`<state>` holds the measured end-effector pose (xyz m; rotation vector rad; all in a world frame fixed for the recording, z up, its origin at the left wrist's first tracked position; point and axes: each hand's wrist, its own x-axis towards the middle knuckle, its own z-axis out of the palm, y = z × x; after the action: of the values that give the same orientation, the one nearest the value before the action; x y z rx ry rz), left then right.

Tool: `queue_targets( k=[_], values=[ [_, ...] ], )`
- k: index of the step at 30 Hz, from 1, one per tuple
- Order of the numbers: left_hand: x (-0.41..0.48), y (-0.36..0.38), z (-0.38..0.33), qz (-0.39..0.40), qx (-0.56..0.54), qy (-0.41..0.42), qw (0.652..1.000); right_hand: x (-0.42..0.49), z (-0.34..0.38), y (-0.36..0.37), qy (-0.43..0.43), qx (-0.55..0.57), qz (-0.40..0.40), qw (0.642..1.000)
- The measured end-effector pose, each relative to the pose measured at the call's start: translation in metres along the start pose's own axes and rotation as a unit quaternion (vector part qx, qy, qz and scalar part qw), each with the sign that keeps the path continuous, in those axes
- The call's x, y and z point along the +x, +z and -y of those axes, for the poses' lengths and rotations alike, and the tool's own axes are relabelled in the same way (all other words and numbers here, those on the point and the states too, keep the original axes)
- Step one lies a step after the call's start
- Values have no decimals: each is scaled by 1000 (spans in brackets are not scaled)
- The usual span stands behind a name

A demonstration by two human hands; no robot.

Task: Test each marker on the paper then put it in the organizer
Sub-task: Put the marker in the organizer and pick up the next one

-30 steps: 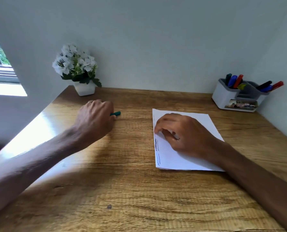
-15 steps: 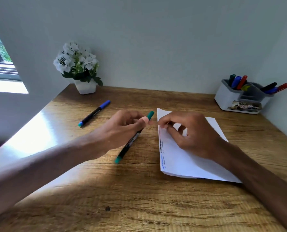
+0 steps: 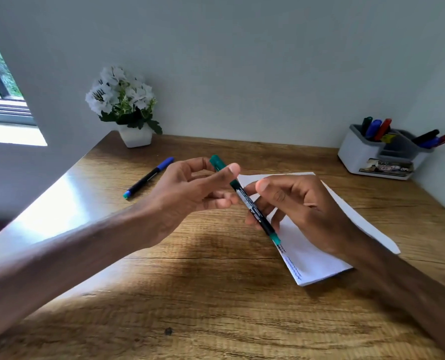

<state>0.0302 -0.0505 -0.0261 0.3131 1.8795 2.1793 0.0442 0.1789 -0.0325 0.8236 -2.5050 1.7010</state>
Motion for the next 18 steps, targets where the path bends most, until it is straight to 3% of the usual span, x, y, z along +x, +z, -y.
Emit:
queue_targets(
  k=[9,14,18],
  values=[
    [-1,3,4,-8,-60,-20,998,5,-6,5,110,113,51,986],
    [-3,8,7,-2,-64,-12,998,7,-4,-2,89,155,35,983],
    [-4,11,11,-9,-3,32,999,5,-3,-7,19,54,20,998]
  ],
)
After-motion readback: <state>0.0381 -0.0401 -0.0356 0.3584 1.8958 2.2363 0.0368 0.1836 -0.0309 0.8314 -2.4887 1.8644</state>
